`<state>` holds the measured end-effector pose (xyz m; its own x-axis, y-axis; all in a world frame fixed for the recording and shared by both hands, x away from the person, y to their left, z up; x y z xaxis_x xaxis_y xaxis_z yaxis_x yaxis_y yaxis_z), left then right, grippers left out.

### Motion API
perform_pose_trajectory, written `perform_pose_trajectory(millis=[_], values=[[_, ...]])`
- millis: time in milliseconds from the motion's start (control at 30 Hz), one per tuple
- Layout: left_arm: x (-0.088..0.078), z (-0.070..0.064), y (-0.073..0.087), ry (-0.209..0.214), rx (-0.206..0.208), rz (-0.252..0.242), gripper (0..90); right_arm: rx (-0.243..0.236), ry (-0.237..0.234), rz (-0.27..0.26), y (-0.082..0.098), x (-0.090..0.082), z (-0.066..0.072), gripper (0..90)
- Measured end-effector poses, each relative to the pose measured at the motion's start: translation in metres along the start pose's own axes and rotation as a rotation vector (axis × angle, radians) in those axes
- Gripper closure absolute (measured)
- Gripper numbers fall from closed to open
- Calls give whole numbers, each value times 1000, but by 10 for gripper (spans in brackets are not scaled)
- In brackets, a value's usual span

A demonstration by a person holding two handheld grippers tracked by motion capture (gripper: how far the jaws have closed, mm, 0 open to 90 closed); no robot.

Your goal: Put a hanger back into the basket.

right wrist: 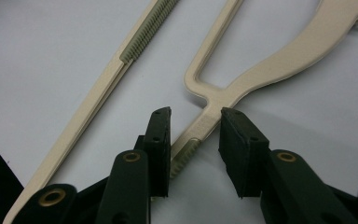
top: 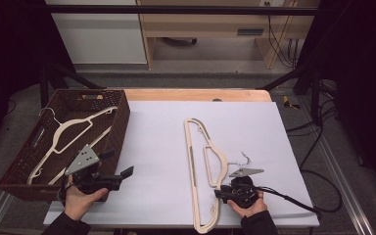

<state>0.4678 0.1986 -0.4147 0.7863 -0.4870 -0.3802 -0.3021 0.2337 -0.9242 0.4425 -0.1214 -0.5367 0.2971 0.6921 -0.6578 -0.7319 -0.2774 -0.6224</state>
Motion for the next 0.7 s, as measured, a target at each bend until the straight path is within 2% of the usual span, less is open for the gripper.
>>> perform_pose_trajectory(millis=[167,267,367,400,700], values=[[0,-1,0,-1,4,2,105,-14,29,-10,2,2,0,542],[-1,-1,-1,-2,1,-2,105,-31,56,-16,2,3,1,567],[-2,0,-1,-3,3,-4,105,-35,76,-7,2,4,3,604],[-2,0,-1,-3,2,-4,105,-22,80,1,3,3,3,616],[-2,-1,-1,-2,5,-4,106,30,48,6,2,-2,1,683]])
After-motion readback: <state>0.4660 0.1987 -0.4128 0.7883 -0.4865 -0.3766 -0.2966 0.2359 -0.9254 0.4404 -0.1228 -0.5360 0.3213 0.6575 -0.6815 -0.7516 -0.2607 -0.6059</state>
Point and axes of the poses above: each handheld gripper's, and its own axes: x roughly forward along the jaws, y roughly out of its underside, z roughly to its left, the point moved 9 cm from there along x, roughly forward along the jaws, and after that the axes turned 12 degrees about -y, right-handed, at the moved point
